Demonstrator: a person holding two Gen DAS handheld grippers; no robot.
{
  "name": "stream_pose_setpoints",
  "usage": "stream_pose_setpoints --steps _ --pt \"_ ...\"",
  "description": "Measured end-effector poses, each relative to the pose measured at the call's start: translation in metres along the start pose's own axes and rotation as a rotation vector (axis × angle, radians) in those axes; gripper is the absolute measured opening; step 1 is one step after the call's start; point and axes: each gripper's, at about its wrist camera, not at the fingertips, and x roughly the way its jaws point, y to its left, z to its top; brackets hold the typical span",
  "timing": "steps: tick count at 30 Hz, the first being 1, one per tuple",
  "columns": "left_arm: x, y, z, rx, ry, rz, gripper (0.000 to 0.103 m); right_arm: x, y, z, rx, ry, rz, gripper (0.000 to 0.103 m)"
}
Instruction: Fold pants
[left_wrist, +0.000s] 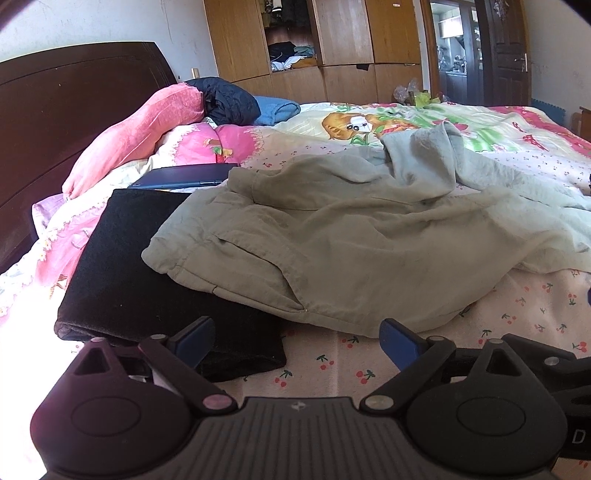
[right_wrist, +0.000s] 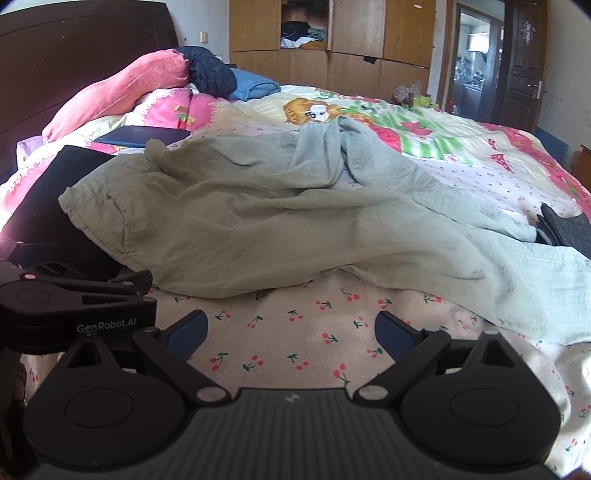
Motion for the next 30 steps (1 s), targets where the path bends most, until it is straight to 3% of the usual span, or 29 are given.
stream_pose_setpoints --steps 6,30 --pt "0.006 0.005 -0.002 -0.005 0.023 -0.001 0.099 0.008 0.008 0.002 -0.033 -0.002 0.031 0.09" --pt "0.024 0.007 -0.002 0.041 -0.014 0.026 0.099 0.044 0.012 0.009 -0.101 0.013 0.06 0.086"
